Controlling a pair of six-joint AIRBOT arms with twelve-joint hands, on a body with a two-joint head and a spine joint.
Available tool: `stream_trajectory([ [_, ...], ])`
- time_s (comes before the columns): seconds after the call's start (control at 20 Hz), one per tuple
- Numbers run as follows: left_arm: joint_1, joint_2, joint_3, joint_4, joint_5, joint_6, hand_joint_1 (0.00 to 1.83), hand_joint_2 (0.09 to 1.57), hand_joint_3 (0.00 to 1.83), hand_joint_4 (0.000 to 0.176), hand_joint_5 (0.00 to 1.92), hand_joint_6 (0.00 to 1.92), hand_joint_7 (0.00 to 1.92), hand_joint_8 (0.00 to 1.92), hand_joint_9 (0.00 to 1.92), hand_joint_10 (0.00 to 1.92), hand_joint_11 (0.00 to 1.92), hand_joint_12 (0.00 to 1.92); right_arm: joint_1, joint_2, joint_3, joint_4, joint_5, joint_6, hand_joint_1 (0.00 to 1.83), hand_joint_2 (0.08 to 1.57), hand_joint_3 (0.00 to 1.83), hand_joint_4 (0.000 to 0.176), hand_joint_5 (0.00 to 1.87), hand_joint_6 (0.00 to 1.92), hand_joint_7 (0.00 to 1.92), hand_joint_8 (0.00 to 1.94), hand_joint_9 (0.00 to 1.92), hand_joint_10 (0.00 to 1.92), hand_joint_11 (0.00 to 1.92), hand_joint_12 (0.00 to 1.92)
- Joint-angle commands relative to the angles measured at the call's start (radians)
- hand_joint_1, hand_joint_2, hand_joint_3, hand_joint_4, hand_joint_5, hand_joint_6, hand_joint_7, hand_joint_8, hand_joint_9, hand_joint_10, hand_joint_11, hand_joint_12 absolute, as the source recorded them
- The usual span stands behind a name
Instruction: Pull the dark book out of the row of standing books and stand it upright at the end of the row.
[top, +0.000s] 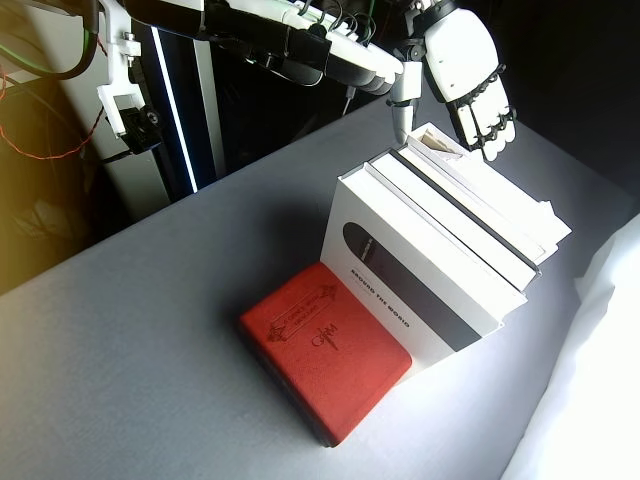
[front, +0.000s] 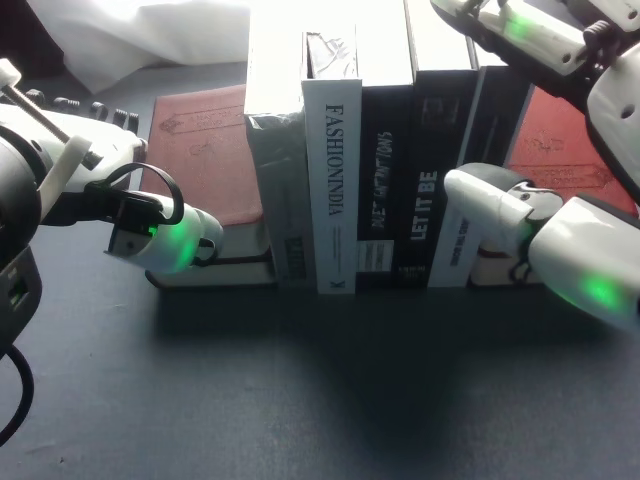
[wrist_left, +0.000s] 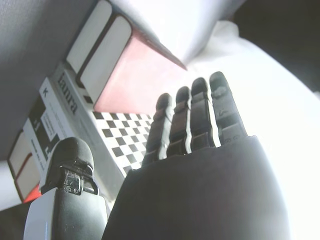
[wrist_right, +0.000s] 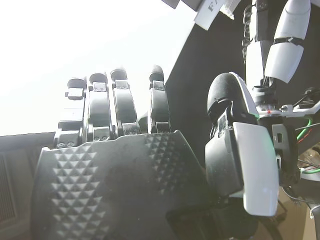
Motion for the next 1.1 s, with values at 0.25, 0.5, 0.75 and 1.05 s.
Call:
stream_trajectory([
  [0.25,-0.014,0.008,-0.001,0.079,0.009,0.001,0.00,1.23,0.00,0.000,0.06,0.00,0.02,0.00,0.00,0.00,0.01,0.01,0.019,-0.036,0.015,-0.113,0.139,0.019,0.00,1.26,0.00,0.000,0.14,0.00,0.12,0.00,0.07,0.00,0.00,0.14],
  [0.5,-0.016,0.008,-0.001,0.077,0.011,0.002,0.00,1.23,0.00,0.000,0.07,0.00,0.03,0.00,0.01,0.00,0.02,0.01,0.037,-0.047,0.030,-0.073,0.130,0.009,0.00,1.27,0.00,0.000,0.11,0.01,0.09,0.01,0.03,0.01,0.00,0.00],
  [0.75,-0.017,0.007,-0.001,0.076,0.013,0.006,0.00,1.23,0.00,0.000,0.06,0.00,0.03,0.01,0.01,0.00,0.02,0.01,0.054,-0.112,0.065,-0.047,0.172,-0.044,0.00,1.27,0.00,0.000,0.12,0.01,0.10,0.01,0.05,0.01,0.02,0.01],
  [1.05,-0.017,0.007,-0.001,0.076,0.014,0.007,0.00,1.24,0.00,0.000,0.09,0.01,0.04,0.01,0.02,0.01,0.03,0.02,0.045,-0.142,0.091,-0.016,0.161,-0.067,0.00,1.28,0.00,0.000,0.11,0.00,0.08,0.00,0.03,0.00,0.00,0.00],
])
